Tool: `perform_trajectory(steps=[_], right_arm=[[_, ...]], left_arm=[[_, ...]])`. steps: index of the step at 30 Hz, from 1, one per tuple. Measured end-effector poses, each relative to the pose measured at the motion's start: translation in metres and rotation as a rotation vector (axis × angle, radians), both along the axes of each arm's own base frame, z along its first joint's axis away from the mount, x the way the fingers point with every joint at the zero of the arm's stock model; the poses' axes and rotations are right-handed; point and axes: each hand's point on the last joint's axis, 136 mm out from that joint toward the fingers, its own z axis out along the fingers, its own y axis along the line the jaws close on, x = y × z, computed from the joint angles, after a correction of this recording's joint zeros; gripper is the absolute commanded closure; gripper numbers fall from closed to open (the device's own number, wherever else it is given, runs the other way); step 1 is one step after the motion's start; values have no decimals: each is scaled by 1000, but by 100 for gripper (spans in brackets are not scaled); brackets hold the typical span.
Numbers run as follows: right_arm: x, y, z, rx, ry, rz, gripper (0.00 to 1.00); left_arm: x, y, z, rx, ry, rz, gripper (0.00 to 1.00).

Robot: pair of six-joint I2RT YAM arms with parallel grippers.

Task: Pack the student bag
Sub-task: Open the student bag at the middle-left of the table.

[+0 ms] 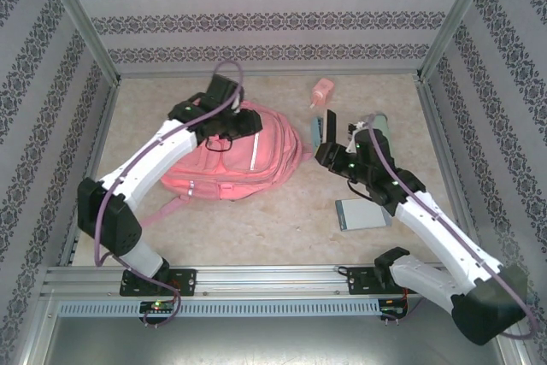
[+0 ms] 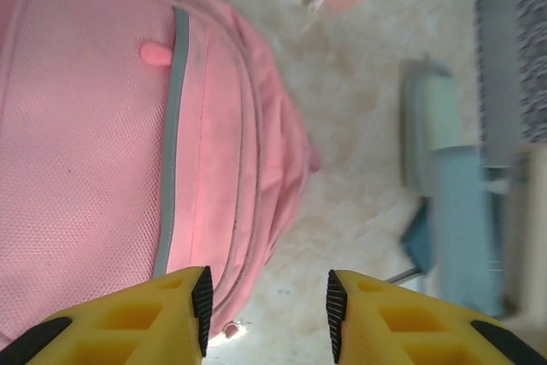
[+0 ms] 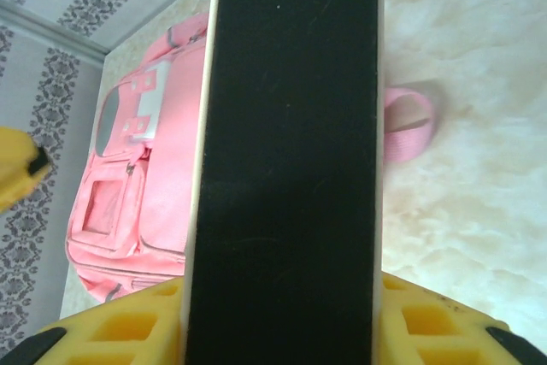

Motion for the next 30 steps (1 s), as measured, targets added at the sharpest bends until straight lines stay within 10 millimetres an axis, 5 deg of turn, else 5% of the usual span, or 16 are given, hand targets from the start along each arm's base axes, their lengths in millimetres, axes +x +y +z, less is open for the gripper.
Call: perform_trajectory(steps=[11,20,26,30], right_arm=[[-25,-30,-11,68,48,-3,71],[-34,-25,-9,97,55,41,70],[-37,-24,-15,100,70,49,69],[-36,-23,-17,104,77,55,69]], left_arm=[[0,-54,-82,451,22,-126,56],[16,-40,-124,744,75,-121,59],[16,-36,-131,797,87,-131,99],[14,-34,-126,807,82,-124,100]])
